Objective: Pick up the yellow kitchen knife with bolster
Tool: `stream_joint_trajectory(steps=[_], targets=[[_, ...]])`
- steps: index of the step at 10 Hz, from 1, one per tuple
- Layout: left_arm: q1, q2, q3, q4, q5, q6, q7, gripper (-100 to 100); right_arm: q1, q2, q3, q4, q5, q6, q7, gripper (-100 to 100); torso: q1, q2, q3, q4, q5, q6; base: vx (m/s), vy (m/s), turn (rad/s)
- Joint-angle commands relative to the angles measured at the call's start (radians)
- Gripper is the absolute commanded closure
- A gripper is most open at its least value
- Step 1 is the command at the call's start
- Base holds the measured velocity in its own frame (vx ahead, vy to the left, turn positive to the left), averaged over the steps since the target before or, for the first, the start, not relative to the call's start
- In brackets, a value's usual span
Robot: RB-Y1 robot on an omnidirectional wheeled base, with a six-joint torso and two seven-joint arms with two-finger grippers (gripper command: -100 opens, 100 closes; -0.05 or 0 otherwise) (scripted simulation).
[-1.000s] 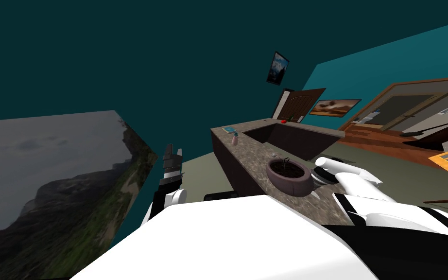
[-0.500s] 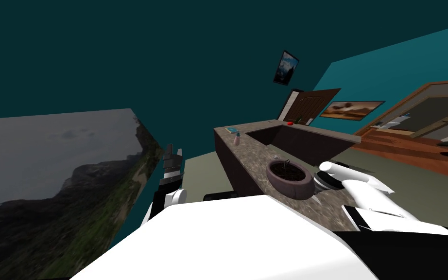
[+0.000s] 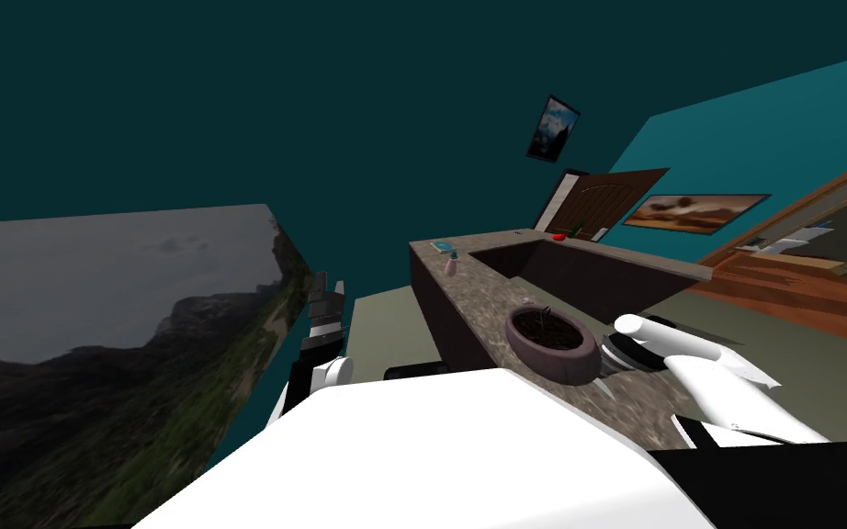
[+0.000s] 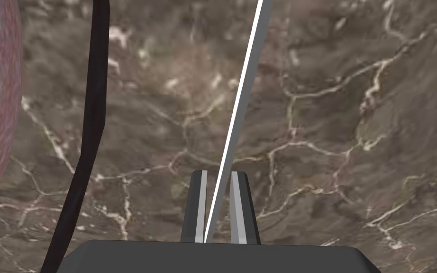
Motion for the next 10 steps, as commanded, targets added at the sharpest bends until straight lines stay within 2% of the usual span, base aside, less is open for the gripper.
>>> stream_joint_trajectory(steps=[1, 2, 3, 5, 6, 8, 9, 10], targets=[[0.000, 0.000, 0.000, 0.000, 0.000, 0.000, 0.000, 0, 0.050, 0.007, -0.016, -0.050, -0.012, 0.003, -0.023, 100, 0.000, 0.000, 0.000, 0.000, 0.000, 0.000, -0.020, -0.040, 0.149], [0.000, 0.000, 0.000, 0.000, 0.000, 0.000, 0.000, 0, 0.069, 0.007, -0.016, -0.051, -0.012, 0.003, -0.023, 100, 0.000, 0.001, 0.000, 0.000, -0.001, 0.002, -0.009, -0.009, 0.029], [0.000, 0.000, 0.000, 0.000, 0.000, 0.000, 0.000, 0, 0.097, 0.023, -0.055, -0.085, -0.039, 0.011, -0.068, 100, 0.001, 0.002, 0.001, -0.001, -0.001, 0.003, 0.002, -0.043, 0.187], [0.000, 0.000, 0.000, 0.000, 0.000, 0.000, 0.000, 0, 0.157, 0.023, -0.055, -0.133, -0.039, 0.011, -0.072, 100, -0.001, 0.001, 0.000, -0.001, -0.001, 0.001, -0.016, -0.029, 0.105], [0.000, 0.000, 0.000, 0.000, 0.000, 0.000, 0.000, 0, 0.190, 0.039, -0.095, -0.171, -0.066, 0.020, -0.120, 100, 0.000, 0.002, 0.000, -0.001, -0.001, 0.003, 0.023, -0.040, 0.229], [0.000, 0.000, 0.000, 0.000, 0.000, 0.000, 0.000, 0, 0.250, 0.039, -0.095, -0.215, -0.066, 0.020, -0.120, 100, -0.003, -0.002, -0.002, -0.001, -0.002, 0.000, 0.009, -0.032, 0.111], [0.000, 0.000, 0.000, 0.000, 0.000, 0.000, 0.000, 0, 0.279, 0.054, -0.134, -0.246, -0.093, 0.029, -0.164, 100, 0.000, 0.000, -0.001, -0.001, -0.002, 0.002, 0.004, -0.031, 0.221], [0.000, 0.000, 0.000, 0.000, 0.000, 0.000, 0.000, 0, 0.311, 0.054, -0.134, -0.268, -0.093, 0.029, -0.169, 100, -0.001, -0.001, -0.001, -0.001, -0.002, -0.001, 0.011, -0.055, 0.154]])
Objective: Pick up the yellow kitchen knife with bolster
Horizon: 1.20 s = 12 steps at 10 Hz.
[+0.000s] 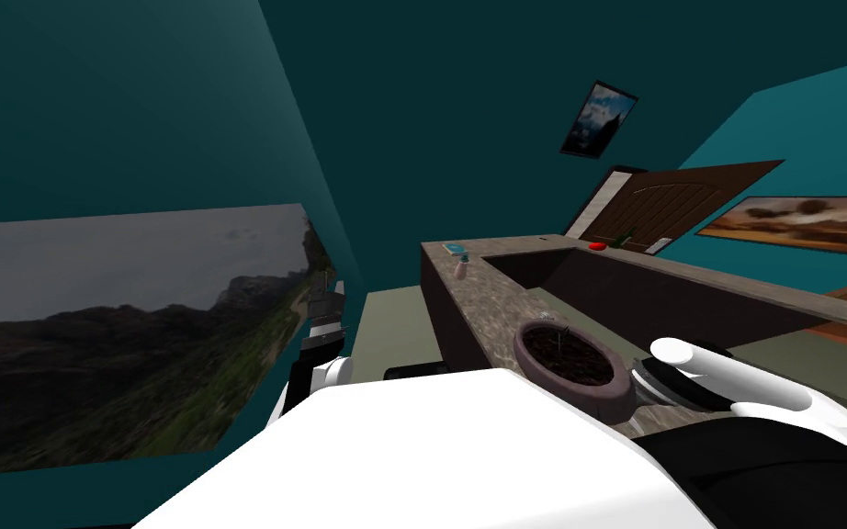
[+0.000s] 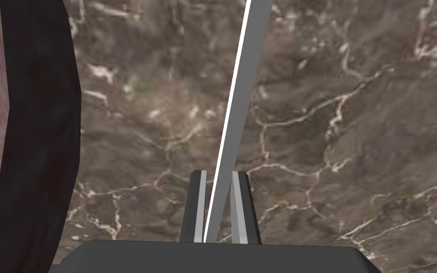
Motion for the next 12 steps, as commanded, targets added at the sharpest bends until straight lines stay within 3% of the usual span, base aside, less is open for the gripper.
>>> stream_joint_trajectory(steps=[1, 2, 3, 5, 6, 8, 9, 11, 12], targets=[[0.000, 0.000, 0.000, 0.000, 0.000, 0.000, 0.000, 0, 0.050, 0.004, -0.005, -0.050, -0.003, 0.003, -0.015, 100, 0.000, 0.000, 0.000, 0.000, 0.000, 0.000, 0.000, -0.016, 0.023], [0.000, 0.000, 0.000, 0.000, 0.000, 0.000, 0.000, 0, 0.056, 0.004, -0.005, -0.050, -0.003, 0.003, -0.015, 100, 0.002, 0.001, 0.000, 0.000, 0.000, 0.001, 0.006, 0.006, -0.019], [0.000, 0.000, 0.000, 0.000, 0.000, 0.000, 0.000, 0, 0.093, 0.019, -0.044, -0.093, -0.030, 0.012, -0.063, 100, 0.004, 0.001, 0.000, 0.000, 0.000, 0.001, -0.008, -0.019, 0.244], [0.000, 0.000, 0.000, 0.000, 0.000, 0.000, 0.000, 0, 0.149, 0.019, -0.044, -0.132, -0.030, 0.012, -0.063, 100, 0.002, 0.000, 0.000, 0.000, 0.001, -0.001, -0.007, -0.038, 0.082], [0.000, 0.000, 0.000, 0.000, 0.000, 0.000, 0.000, 0, 0.183, 0.035, -0.083, -0.173, -0.057, 0.020, -0.112, 100, 0.003, 0.000, 0.000, 0.000, 0.001, 0.000, -0.016, -0.022, 0.255], [0.000, 0.000, 0.000, 0.000, 0.000, 0.000, 0.000, 0, 0.241, 0.035, -0.083, -0.213, -0.057, 0.020, -0.112, 100, 0.003, 0.000, 0.000, 0.000, 0.001, -0.001, -0.009, -0.023, 0.081], [0.000, 0.000, 0.000, 0.000, 0.000, 0.000, 0.000, 0, 0.271, 0.051, -0.122, -0.247, -0.083, 0.029, -0.158, 100, 0.004, 0.000, 0.000, -0.001, 0.001, 0.000, -0.013, -0.022, 0.216], [0.000, 0.000, 0.000, 0.000, 0.000, 0.000, 0.000, 0, 0.334, 0.051, -0.122, -0.295, -0.083, 0.029, -0.161, 100, 0.002, 0.000, 0.000, 0.000, 0.000, -0.002, -0.014, -0.022, 0.100], [0.000, 0.000, 0.000, 0.000, 0.000, 0.000, 0.000, 0, 0.310, 0.046, -0.120, -0.281, -0.083, 0.029, -0.160, 100, 0.003, 0.000, 0.000, -0.001, 0.000, 0.000, -0.002, -0.005, -0.019]])
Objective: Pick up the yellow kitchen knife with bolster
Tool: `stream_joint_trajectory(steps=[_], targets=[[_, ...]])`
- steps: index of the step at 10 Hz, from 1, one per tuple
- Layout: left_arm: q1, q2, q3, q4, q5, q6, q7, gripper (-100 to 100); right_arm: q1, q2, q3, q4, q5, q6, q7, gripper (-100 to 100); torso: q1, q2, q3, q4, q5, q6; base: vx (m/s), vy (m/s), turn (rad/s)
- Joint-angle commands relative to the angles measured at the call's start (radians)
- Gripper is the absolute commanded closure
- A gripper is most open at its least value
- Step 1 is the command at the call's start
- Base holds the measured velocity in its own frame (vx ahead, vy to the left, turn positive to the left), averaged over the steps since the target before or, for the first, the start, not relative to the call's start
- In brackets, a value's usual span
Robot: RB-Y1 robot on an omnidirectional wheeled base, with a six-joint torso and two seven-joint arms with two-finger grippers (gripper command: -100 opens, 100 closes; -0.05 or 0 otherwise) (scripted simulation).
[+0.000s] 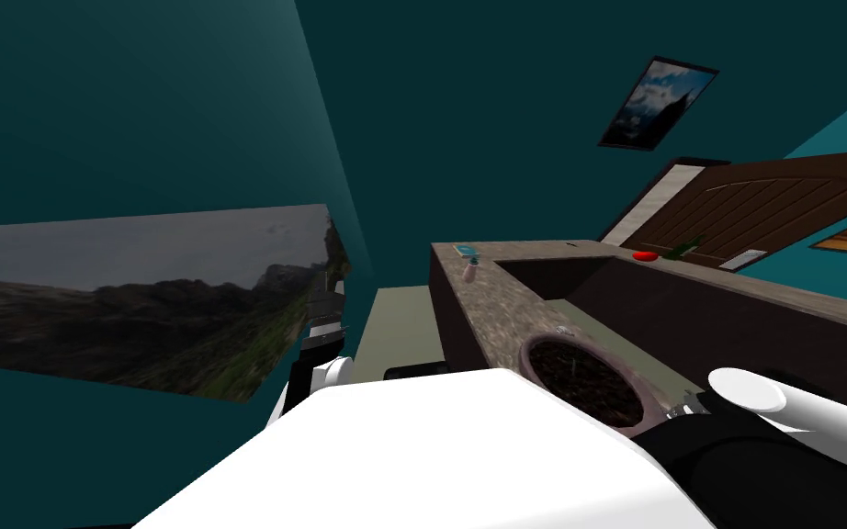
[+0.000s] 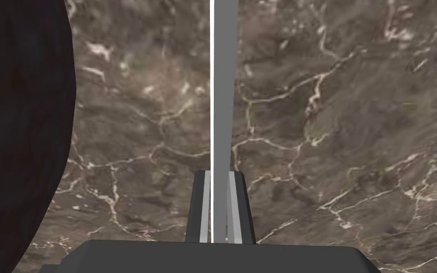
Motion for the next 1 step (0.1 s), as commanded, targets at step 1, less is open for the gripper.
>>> stream_joint_trajectory(steps=[1], targets=[[0.000, 0.000, 0.000, 0.000, 0.000, 0.000, 0.000, 0, 0.000, 0.000, 0.000, 0.000, 0.000, 0.000, 0.000, 0, 0.000, 0.000, 0.000, 0.000, 0.000, 0.000, 0.000, 0.000, 0.000]])
